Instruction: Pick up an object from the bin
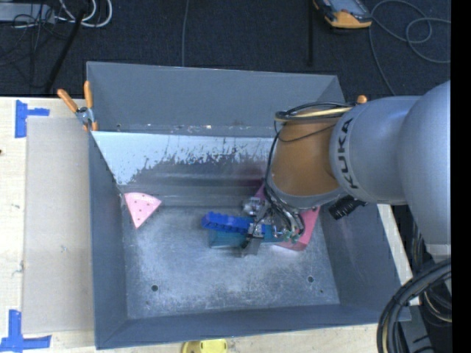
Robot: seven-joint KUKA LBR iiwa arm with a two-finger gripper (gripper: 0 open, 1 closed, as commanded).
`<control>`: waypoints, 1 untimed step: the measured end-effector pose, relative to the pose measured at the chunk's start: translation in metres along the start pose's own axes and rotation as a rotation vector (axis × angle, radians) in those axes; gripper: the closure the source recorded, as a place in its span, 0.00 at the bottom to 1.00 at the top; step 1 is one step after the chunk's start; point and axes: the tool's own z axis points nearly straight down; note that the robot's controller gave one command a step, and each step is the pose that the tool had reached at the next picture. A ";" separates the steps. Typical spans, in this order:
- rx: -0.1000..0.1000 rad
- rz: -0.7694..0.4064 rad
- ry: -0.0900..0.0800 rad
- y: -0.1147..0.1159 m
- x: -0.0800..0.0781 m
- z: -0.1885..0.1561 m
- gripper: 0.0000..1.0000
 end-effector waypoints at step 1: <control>-0.006 -0.098 0.006 0.007 -0.031 0.016 1.00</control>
Offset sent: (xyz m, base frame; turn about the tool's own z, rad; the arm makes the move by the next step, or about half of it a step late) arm 0.0006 -0.0212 0.0816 -0.0503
